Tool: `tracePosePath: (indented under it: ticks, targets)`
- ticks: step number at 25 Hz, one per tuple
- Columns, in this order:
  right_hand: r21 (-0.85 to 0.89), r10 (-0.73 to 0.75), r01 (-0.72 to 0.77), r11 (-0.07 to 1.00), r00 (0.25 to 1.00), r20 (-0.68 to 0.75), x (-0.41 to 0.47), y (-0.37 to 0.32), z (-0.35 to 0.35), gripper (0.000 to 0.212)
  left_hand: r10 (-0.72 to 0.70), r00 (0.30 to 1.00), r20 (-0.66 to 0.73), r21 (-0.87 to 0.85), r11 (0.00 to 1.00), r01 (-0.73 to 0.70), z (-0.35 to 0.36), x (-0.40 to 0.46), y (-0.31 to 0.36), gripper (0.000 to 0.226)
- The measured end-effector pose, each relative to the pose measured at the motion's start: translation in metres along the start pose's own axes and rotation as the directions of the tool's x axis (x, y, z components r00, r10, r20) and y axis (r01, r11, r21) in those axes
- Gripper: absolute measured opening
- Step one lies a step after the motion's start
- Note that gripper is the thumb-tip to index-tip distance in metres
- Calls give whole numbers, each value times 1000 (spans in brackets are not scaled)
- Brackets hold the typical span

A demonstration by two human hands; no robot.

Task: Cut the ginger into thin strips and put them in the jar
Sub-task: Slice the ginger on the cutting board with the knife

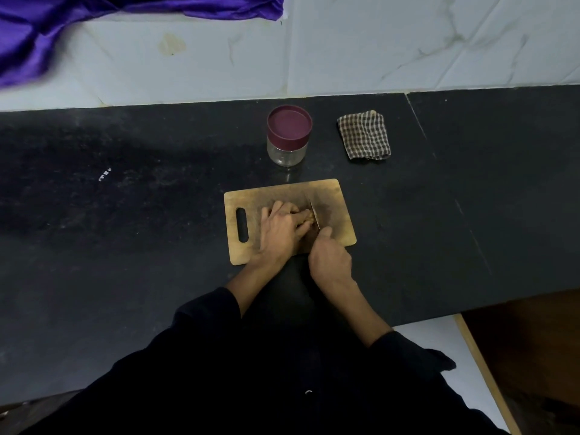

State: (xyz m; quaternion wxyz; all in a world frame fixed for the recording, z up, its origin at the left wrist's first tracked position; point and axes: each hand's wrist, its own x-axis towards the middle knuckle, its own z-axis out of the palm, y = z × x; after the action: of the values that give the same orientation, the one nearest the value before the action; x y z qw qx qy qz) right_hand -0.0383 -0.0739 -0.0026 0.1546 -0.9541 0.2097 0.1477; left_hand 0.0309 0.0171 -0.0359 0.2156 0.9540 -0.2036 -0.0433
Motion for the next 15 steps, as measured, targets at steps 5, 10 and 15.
tracePosePath:
  ticks: [5,10,15]
  targets:
    - [6,16,-16,1000,999,28,-1,3,-4,17,4,1000,-2,-21,1000,-4,-1,0,0,31]
    - [84,6,-11,996,998,55,13,-3,-11,17,-29,1000,-8,-24,999,29,0,-1,1,31]
    - [68,13,-25,997,986,164,-12,24,-9,16,-30,1000,-8,-14,999,29,3,1,-3,33]
